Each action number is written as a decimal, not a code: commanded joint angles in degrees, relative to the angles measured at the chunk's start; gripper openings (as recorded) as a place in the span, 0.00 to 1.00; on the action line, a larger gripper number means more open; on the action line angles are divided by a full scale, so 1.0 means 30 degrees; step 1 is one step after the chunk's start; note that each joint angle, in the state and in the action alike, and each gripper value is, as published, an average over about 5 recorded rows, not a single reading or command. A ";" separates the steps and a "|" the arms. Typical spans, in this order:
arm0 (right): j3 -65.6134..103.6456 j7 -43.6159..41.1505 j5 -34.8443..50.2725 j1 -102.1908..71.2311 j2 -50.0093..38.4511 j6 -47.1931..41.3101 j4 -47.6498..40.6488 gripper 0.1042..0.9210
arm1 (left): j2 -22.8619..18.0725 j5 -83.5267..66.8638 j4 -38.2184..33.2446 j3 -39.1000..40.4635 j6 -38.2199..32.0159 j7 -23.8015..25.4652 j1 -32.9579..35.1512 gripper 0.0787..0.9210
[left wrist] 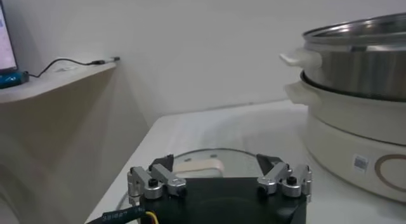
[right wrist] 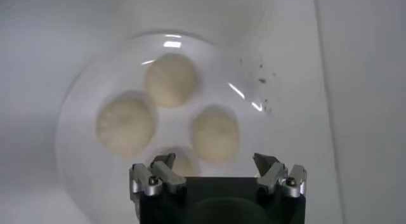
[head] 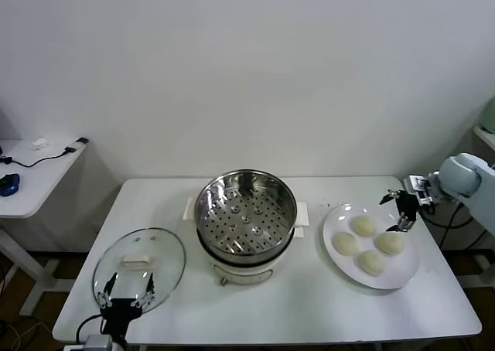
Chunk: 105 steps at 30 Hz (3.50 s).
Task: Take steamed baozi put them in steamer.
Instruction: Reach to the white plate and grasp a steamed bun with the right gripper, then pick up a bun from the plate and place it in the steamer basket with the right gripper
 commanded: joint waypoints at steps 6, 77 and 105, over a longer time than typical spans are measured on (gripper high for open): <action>-0.2079 -0.0064 -0.0332 0.0568 0.3929 -0.0661 -0.4049 0.88 | -0.0069 0.0244 0.0102 -0.0003 -0.0218 0.0012 0.0076 0.88; -0.5920 0.0738 -0.6942 0.6747 1.3847 1.6023 -0.1639 0.61 | -0.0333 0.1316 -0.1688 0.0915 0.0115 0.0388 0.0625 0.88; -0.4436 0.1911 -0.7581 0.5339 1.5583 1.7385 -0.4902 0.86 | -0.0336 0.0995 -0.1629 0.0759 0.0026 0.0219 0.0486 0.88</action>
